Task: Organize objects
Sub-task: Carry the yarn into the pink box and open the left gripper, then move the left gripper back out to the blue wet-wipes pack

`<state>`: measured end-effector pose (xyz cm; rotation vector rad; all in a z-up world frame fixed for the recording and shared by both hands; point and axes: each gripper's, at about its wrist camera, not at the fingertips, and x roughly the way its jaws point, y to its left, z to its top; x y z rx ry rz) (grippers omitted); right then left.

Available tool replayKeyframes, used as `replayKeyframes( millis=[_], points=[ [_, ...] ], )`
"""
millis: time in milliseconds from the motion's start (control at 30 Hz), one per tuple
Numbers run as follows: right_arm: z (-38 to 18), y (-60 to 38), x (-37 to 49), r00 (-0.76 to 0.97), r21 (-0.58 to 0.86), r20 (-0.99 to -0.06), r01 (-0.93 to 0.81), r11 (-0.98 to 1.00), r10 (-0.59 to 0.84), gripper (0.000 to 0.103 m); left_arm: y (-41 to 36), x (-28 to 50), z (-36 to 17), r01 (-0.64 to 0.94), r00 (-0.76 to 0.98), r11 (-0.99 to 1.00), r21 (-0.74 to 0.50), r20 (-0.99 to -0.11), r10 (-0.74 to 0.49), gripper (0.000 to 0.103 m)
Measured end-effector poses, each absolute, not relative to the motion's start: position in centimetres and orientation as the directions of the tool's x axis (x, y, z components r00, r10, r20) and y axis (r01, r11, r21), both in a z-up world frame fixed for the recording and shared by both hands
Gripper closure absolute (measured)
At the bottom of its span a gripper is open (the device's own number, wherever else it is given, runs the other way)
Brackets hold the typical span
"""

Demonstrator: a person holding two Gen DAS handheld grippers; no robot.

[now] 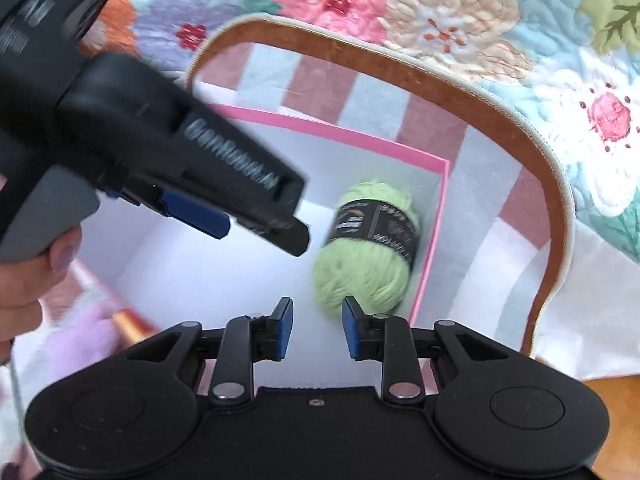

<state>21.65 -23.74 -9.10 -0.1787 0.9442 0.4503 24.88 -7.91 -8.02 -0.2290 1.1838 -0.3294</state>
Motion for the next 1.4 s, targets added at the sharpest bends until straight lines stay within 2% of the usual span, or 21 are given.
replayKeyframes(
  millis=[67, 200, 367, 467, 600, 700, 733, 800, 1200, 1400],
  points=[
    [-7.6, -24.2, 21.5, 0.467, 0.111, -0.818, -0.445, 0.888, 0.337, 0.068, -7.5, 23.4, -6.6, 0.138, 0.344, 0.934, -0.329, -0.869, -0.357, 0.036],
    [-4.2, -25.0, 18.1, 0.426, 0.213, -0.803, -0.447, 0.869, 0.416, 0.052, -6.6, 20.2, -3.1, 0.168, 0.372, 0.955, -0.243, -0.882, -0.289, 0.029],
    [-0.5, -25.9, 14.6, 0.382, 0.299, -0.783, -0.462, 0.835, 0.491, 0.047, -5.3, 16.5, 0.8, 0.219, 0.385, 0.964, -0.154, -0.894, -0.23, 0.026],
    [1.4, -26.1, 12.9, 0.395, 0.285, -0.783, -0.458, 0.842, 0.48, 0.034, -4.0, 14.3, 3.2, 0.221, 0.401, 0.966, -0.134, -0.891, -0.215, 0.023],
    [2.9, -26.3, 10.7, 0.377, 0.31, -0.782, -0.456, 0.834, 0.497, 0.032, -2.4, 11.4, 4.8, 0.223, 0.418, 0.969, -0.11, -0.887, -0.197, 0.022],
    [3.1, -26.2, 8.9, 0.367, 0.322, -0.778, -0.463, 0.826, 0.509, 0.022, -0.9, 9.6, 4.4, 0.203, 0.407, 0.967, -0.153, -0.885, -0.226, 0.014],
    [3.1, -26.2, 8.3, 0.359, 0.333, -0.776, -0.466, 0.82, 0.519, 0.021, -0.5, 9.0, 4.1, 0.193, 0.413, 0.968, -0.158, -0.882, -0.226, 0.009],
    [2.8, -25.9, 7.1, 0.341, 0.361, -0.77, -0.465, 0.808, 0.54, 0.018, 0.0, 7.8, 3.4, 0.199, 0.424, 0.968, -0.152, -0.877, -0.224, 0.006],
    [-2.4, -25.5, 1.4, 0.244, 0.571, -0.696, -0.381, 0.727, 0.675, 0.018, 1.6, 4.3, -4.1, 0.218, 0.342, 0.951, -0.217, -0.896, -0.283, 0.006],
    [-6.7, -25.0, 1.0, 0.205, 0.622, -0.697, -0.304, 0.722, 0.687, 0.018, 0.7, 4.1, -7.3, 0.25, 0.32, 0.935, -0.252, -0.89, -0.325, 0.009]
  ],
)
